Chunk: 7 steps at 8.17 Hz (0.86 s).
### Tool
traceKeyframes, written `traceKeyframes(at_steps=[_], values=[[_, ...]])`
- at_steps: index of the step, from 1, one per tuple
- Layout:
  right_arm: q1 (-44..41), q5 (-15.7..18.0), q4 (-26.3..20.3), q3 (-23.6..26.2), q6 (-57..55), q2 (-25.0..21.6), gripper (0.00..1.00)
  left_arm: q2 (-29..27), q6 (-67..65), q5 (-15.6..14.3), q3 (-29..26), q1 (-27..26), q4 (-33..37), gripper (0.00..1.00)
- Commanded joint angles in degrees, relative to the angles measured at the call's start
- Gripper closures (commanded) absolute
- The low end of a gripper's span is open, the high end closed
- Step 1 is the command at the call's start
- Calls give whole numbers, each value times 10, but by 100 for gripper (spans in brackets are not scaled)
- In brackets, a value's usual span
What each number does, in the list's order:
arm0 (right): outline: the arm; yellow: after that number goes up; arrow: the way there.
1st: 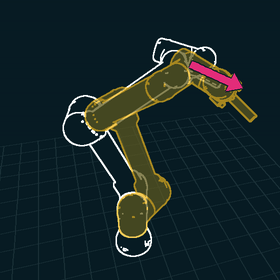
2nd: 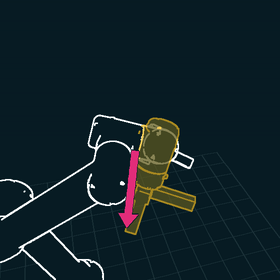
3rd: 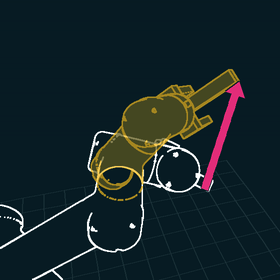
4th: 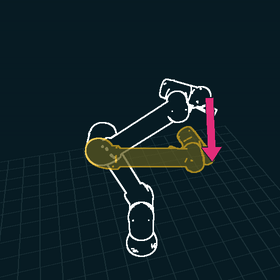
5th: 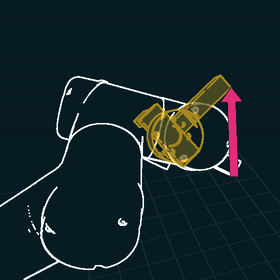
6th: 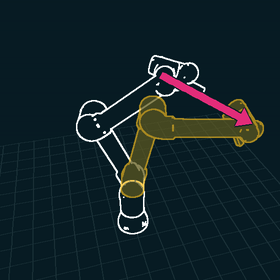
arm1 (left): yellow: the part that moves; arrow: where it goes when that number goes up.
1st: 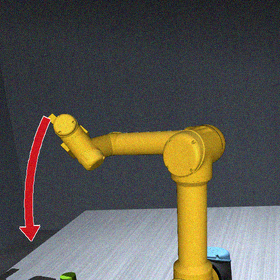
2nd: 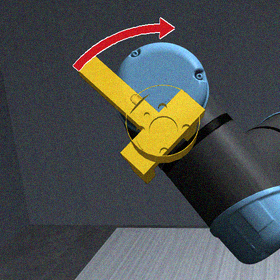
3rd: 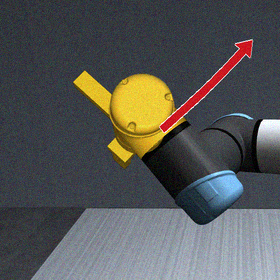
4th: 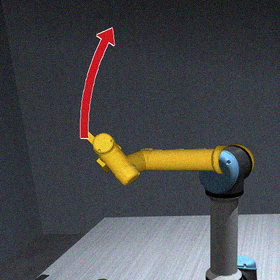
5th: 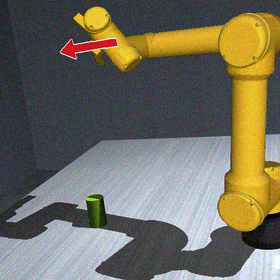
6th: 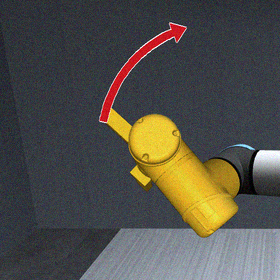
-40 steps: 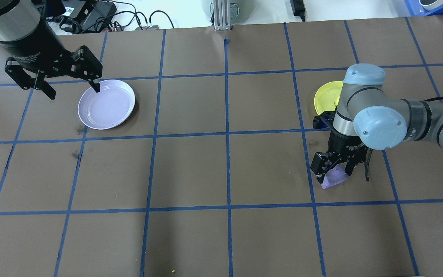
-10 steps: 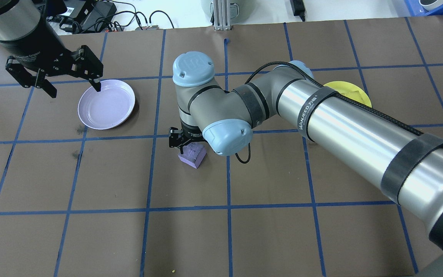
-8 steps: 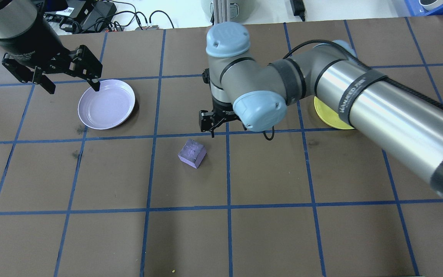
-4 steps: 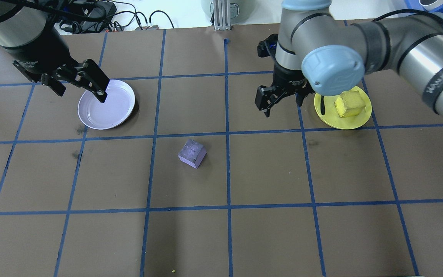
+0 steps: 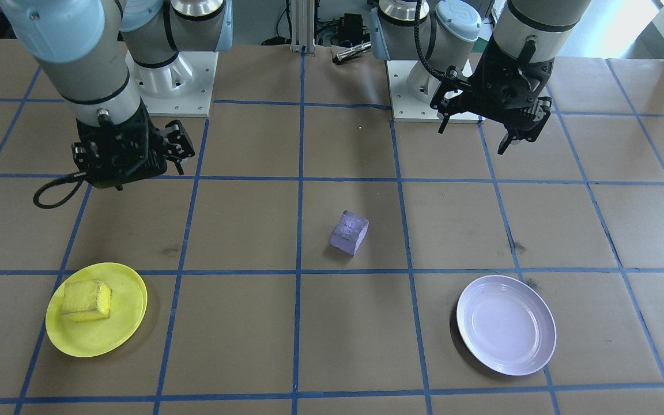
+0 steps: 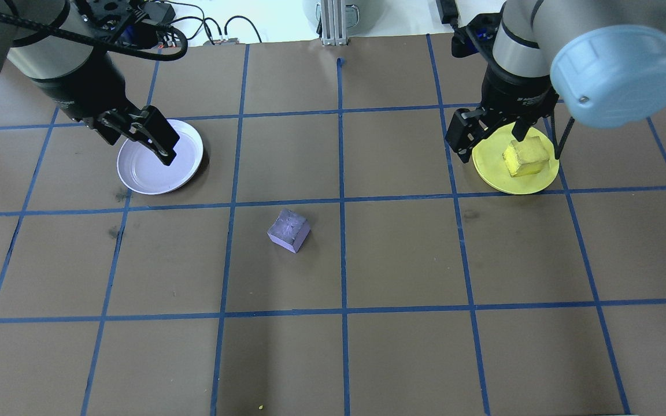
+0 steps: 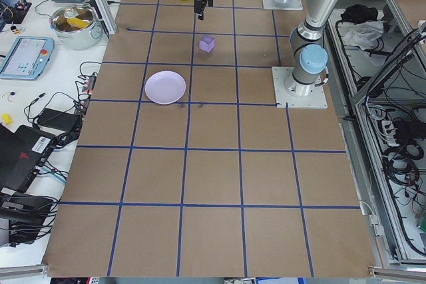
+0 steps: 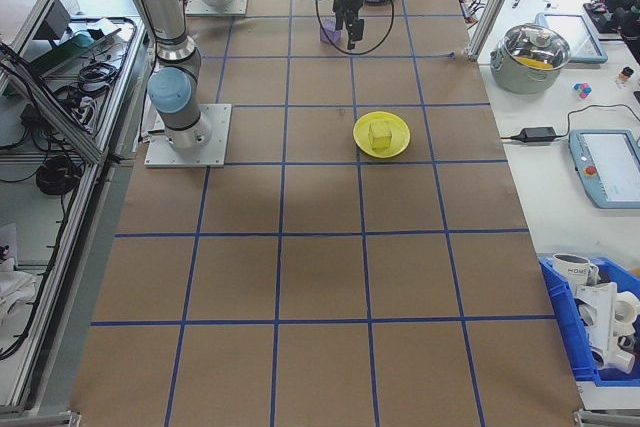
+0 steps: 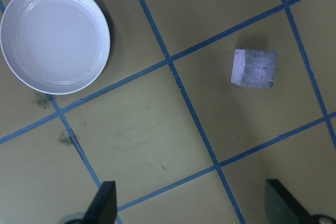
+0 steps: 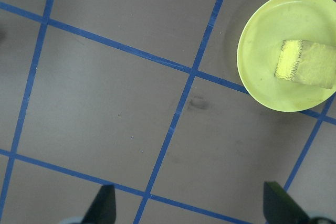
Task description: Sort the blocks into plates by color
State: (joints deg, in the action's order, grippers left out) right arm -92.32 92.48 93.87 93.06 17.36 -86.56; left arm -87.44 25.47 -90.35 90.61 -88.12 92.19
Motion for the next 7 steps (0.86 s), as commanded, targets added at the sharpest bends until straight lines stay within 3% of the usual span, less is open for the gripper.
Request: traceKeyframes(at_steps=[1, 2, 4, 7], values=[[2, 2, -18, 0, 0, -66, 0, -55, -70, 14, 0, -33, -69, 0], [5, 20, -16, 0, -3, -70, 0, -87, -70, 13, -1, -66, -102, 0], [2, 10, -10, 2, -6, -70, 0, -142, -67, 13, 10, -114, -124, 0], [6, 10, -3, 1, -73, -67, 0, -162, -17, 14, 50, -123, -142, 3]])
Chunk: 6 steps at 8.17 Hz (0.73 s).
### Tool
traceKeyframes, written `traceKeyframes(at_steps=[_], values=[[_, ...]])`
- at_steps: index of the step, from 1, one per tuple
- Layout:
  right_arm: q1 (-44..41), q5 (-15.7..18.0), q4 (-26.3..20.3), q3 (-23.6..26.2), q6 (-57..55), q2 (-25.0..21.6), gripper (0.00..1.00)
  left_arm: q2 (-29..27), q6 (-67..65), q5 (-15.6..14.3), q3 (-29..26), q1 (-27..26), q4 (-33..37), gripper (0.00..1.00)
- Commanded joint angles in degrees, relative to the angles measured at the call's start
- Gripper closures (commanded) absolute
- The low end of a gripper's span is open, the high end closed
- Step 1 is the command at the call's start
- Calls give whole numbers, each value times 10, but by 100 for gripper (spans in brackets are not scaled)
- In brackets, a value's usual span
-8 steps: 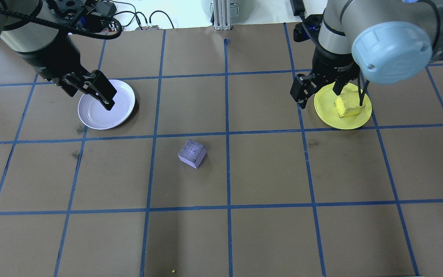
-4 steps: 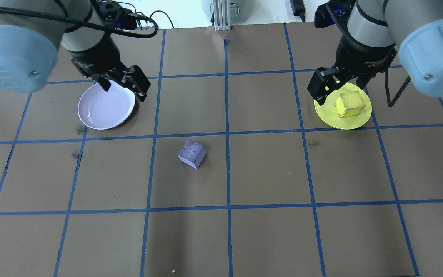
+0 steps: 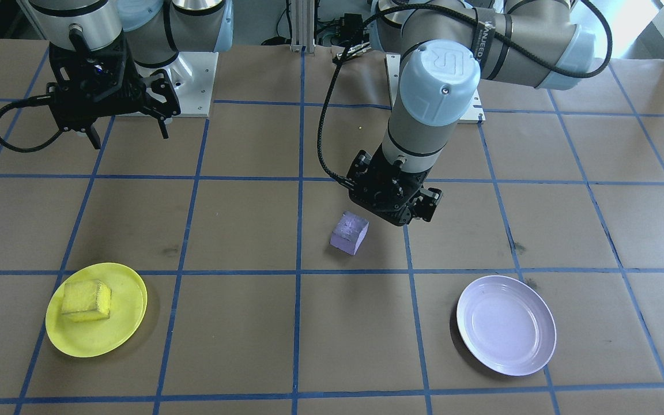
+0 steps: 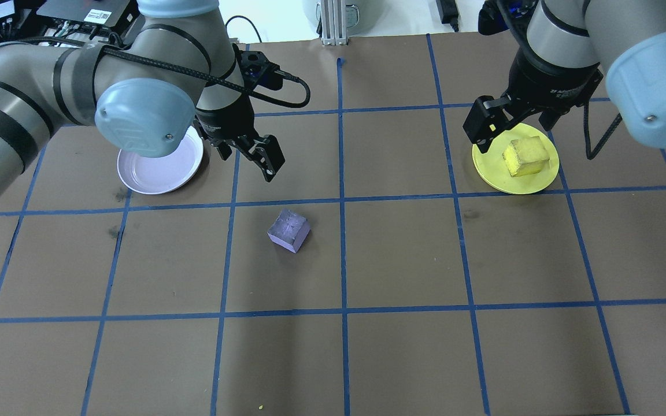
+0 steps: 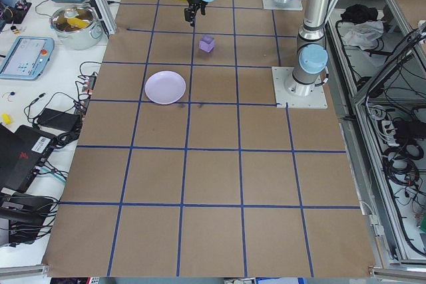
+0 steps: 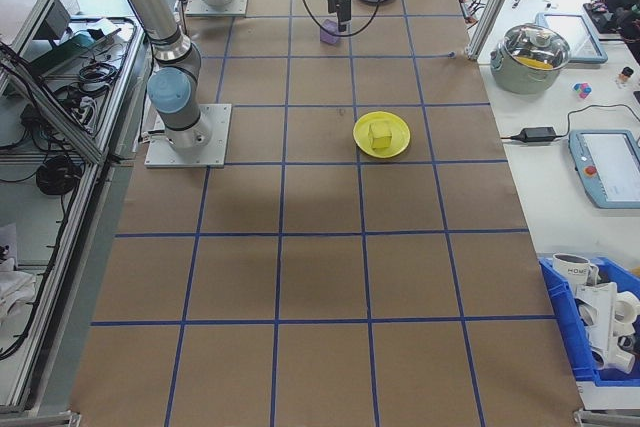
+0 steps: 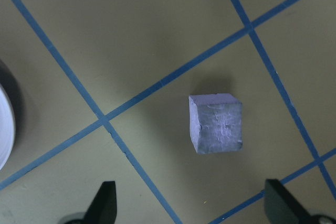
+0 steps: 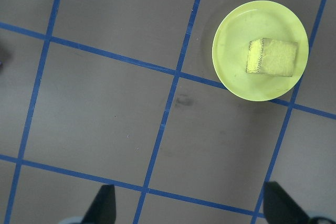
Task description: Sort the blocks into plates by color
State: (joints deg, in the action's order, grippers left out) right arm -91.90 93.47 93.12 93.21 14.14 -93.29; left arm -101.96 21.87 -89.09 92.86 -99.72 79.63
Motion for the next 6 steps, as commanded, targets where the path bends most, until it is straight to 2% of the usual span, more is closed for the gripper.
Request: traceKeyframes(at_steps=[1, 2, 3, 6], values=[[2, 0, 16, 0, -86, 1, 0, -11, 19, 3, 69, -7, -66, 3], [3, 0, 18, 0, -112, 3, 0, -15, 14, 42, 115, -6, -135, 2], [11, 0, 16, 0, -108, 3, 0, -25, 11, 63, 140, -6, -185, 0], [23, 0, 17, 0, -112, 1, 0, -57, -46, 64, 142, -2, -194, 0]])
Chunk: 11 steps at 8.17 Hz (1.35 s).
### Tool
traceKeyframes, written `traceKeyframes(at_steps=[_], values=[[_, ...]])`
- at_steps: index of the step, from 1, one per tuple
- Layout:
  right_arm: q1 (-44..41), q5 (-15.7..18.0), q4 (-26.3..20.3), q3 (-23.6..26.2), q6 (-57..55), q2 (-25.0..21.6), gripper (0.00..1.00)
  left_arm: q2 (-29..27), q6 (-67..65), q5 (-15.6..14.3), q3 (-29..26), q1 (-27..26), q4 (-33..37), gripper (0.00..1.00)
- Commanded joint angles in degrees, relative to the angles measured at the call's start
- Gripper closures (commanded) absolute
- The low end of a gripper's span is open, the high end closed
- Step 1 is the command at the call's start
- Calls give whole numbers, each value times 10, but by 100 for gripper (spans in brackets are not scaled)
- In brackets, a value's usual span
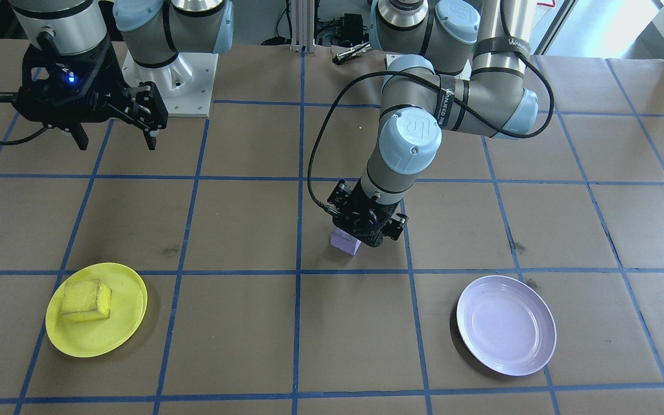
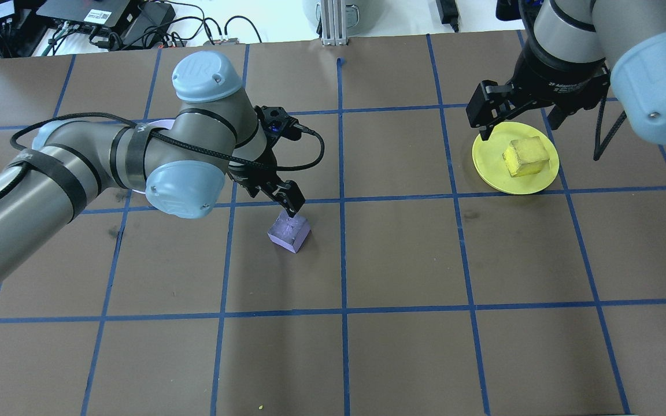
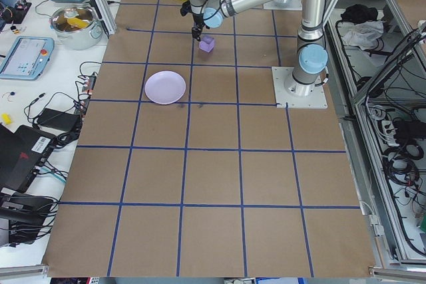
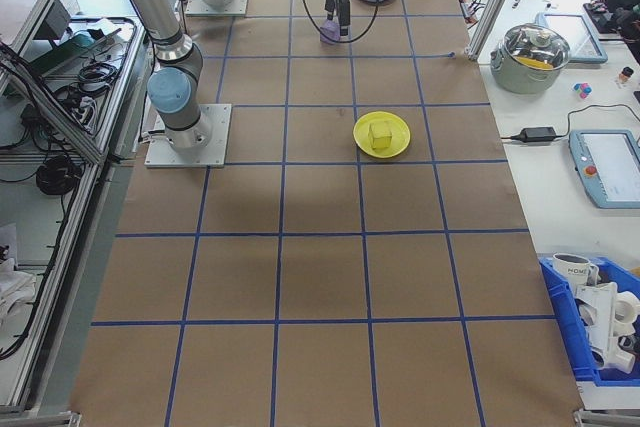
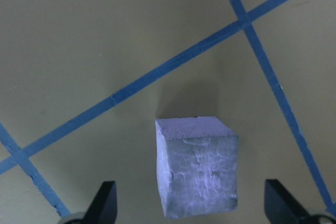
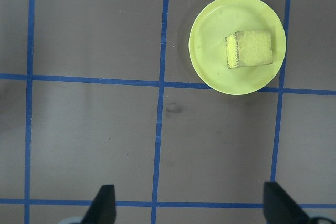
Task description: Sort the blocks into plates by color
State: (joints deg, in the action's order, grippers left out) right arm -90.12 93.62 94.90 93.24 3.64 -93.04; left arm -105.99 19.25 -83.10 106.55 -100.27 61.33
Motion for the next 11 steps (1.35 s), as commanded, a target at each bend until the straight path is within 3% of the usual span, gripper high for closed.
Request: traceKeyframes(at_steps=[1, 5, 11], values=[[5, -1, -5, 1, -2, -1, 0, -18, -26, 3, 5, 3, -12, 0], [6, 6, -13, 0, 0, -3, 0, -26, -57, 7, 11, 3, -7, 0], [5, -13, -8, 1, 1, -2, 0, -39, -56, 7, 11, -1, -6, 0]])
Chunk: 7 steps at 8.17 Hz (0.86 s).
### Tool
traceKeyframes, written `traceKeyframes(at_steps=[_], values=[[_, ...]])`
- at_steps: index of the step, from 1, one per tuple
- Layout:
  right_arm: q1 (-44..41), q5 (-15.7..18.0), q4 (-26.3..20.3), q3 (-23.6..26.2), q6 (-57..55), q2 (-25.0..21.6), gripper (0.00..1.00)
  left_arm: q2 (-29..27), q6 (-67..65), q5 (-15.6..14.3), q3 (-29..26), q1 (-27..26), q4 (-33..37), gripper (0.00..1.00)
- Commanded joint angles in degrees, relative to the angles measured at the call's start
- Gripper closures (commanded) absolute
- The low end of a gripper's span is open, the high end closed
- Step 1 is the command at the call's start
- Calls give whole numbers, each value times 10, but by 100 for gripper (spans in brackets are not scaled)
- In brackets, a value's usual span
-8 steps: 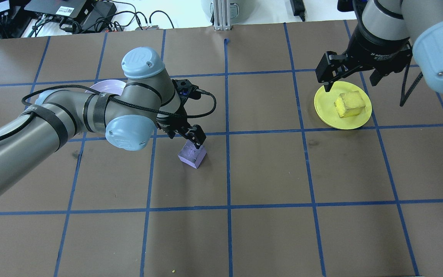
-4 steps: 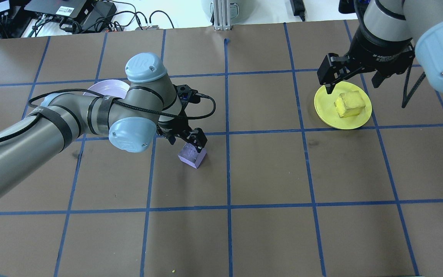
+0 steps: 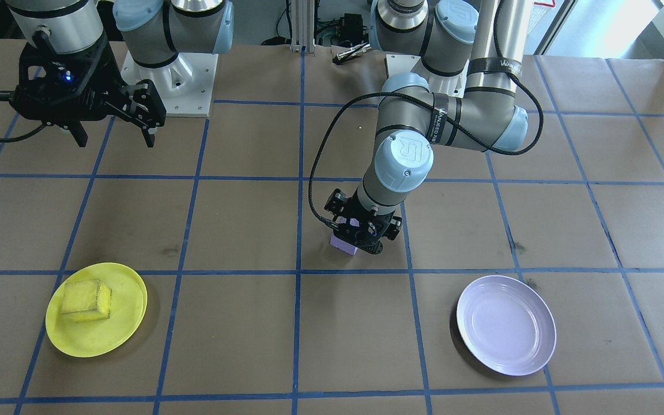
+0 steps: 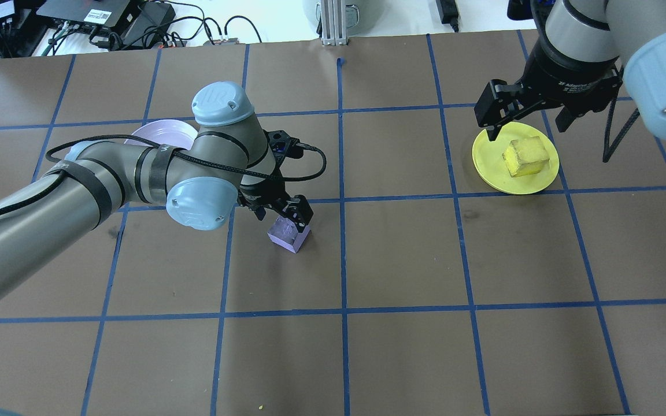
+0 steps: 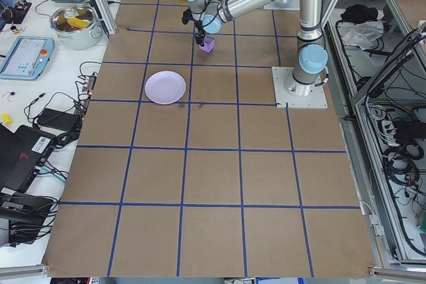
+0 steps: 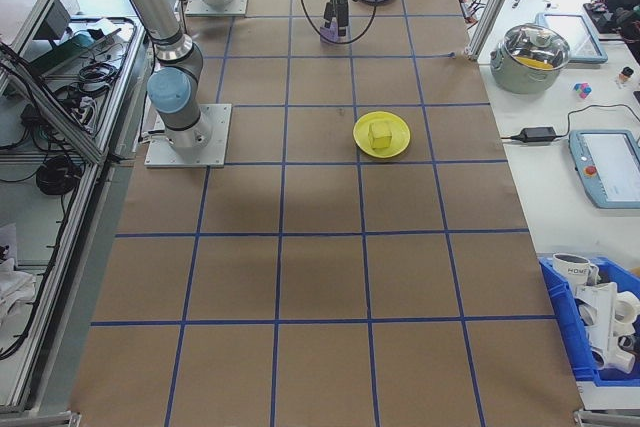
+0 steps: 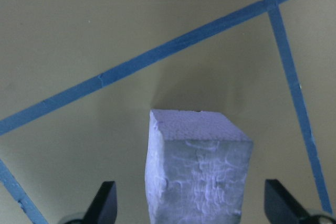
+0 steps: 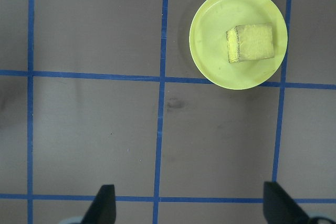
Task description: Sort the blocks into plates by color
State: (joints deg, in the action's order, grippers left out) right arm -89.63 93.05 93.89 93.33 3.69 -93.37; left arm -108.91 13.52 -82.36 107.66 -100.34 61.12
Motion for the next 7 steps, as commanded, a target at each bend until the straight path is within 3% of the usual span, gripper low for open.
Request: traceKeyframes(at_steps=[1, 3, 4, 6, 7], values=[[0, -8, 7, 0, -1, 2, 0, -30, -2, 1, -1, -1, -9, 0], [0, -7, 0, 0, 0, 2, 0, -25, -1, 0, -1, -4, -17, 13], [1, -8, 0, 0, 0, 2, 0, -22, 2, -3, -1, -3, -16, 31], [1, -7, 0, 0, 1, 2, 0, -21, 7, -4, -2, -3, -16, 76], [1, -5, 1, 0, 1, 2, 0, -22, 7, -3, -3, -3, -16, 92]])
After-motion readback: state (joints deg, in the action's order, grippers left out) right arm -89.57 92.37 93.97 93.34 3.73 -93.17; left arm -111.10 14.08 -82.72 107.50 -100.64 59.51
